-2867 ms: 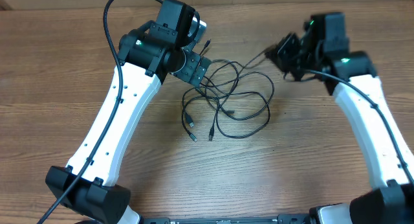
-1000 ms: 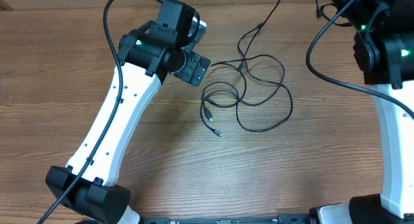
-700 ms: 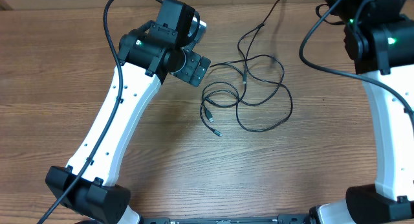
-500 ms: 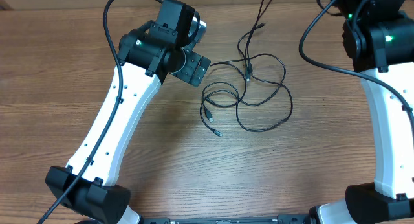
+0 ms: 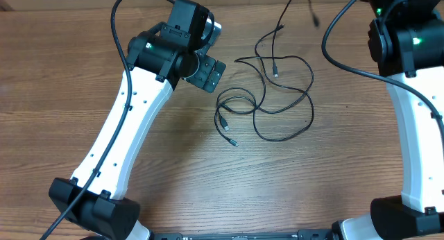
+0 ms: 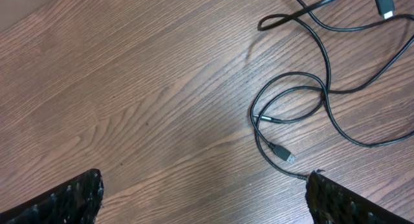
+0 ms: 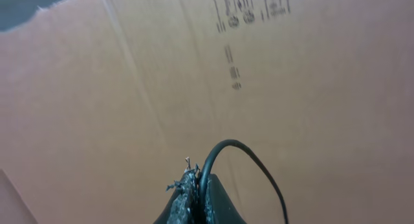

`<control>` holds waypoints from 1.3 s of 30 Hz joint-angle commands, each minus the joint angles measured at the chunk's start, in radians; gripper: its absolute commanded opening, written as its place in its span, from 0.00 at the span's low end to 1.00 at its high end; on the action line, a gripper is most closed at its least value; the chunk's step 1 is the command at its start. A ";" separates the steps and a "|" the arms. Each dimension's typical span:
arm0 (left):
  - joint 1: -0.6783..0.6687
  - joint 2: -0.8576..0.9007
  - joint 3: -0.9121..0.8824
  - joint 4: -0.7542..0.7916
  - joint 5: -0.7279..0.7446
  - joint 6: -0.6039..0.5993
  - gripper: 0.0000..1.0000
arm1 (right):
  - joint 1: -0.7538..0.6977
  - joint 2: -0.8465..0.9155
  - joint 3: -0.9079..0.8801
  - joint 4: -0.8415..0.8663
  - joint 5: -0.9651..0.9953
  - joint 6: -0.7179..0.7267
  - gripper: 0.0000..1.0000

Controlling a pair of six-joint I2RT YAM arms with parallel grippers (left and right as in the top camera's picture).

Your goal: Untangle cables

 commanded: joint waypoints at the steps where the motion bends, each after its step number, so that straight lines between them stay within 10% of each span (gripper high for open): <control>1: 0.005 0.003 -0.002 0.004 0.009 -0.014 1.00 | -0.001 -0.011 0.017 0.058 -0.031 -0.004 0.04; 16: 0.005 0.003 -0.002 0.004 0.009 -0.014 1.00 | -0.001 -0.011 0.017 0.365 -0.171 0.083 0.04; 39: 0.005 0.003 -0.002 0.004 0.009 -0.014 1.00 | -0.002 -0.010 0.017 0.142 -0.199 -0.067 0.04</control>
